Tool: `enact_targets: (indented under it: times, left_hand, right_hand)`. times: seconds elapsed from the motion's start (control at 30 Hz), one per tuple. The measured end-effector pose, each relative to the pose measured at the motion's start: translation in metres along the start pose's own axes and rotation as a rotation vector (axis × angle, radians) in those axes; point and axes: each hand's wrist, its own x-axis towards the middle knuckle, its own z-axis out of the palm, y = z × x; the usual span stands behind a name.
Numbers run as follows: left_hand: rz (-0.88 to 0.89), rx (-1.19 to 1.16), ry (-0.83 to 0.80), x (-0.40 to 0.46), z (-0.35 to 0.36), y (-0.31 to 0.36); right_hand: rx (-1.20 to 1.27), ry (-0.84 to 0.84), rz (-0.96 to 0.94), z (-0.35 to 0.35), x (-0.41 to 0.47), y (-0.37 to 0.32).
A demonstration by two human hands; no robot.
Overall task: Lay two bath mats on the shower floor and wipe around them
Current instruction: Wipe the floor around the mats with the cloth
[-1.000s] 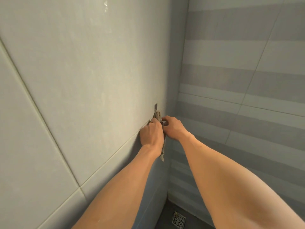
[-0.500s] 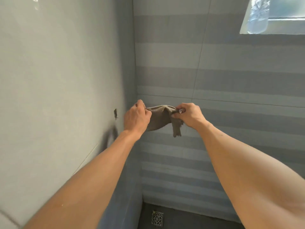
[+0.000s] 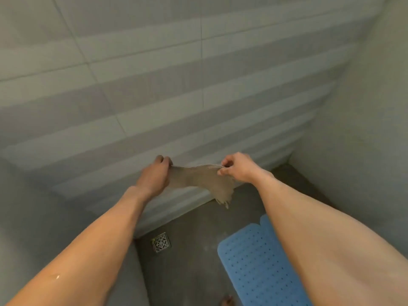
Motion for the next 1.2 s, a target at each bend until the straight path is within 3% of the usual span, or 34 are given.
enact_targets:
  times: [0.17, 0.37, 0.53, 0.7, 0.97, 1.1, 1.2]
  left_hand:
    - [0.150, 0.095, -0.181, 0.054, 0.096, 0.036]
    - [0.267, 0.284, -0.258, 0.102, 0.219, 0.040]
    - [0.144, 0.092, -0.425, 0.136, 0.345, 0.016]
    - [0.064, -0.013, -0.438, 0.154, 0.503, -0.027]
    - [0.428, 0.308, -0.523, 0.199, 0.692, -0.086]
    - [0.499, 0.335, -0.497, 0.240, 0.781, -0.070]
    - [0.502, 0.274, -0.479, 0.260, 0.843, -0.052]
  right_hand:
    - [0.016, -0.007, 0.213, 0.029, 0.026, 0.103]
    - [0.099, 0.003, 0.360, 0.104, 0.076, 0.204]
    - [0.201, -0.024, 0.437, 0.205, 0.128, 0.288]
    - [0.278, -0.057, 0.477, 0.339, 0.186, 0.374]
    - [0.330, -0.135, 0.498, 0.493, 0.279, 0.492]
    - [0.241, -0.040, 0.552, 0.522, 0.321, 0.560]
    - [-0.067, 0.064, 0.532, 0.535, 0.341, 0.606]
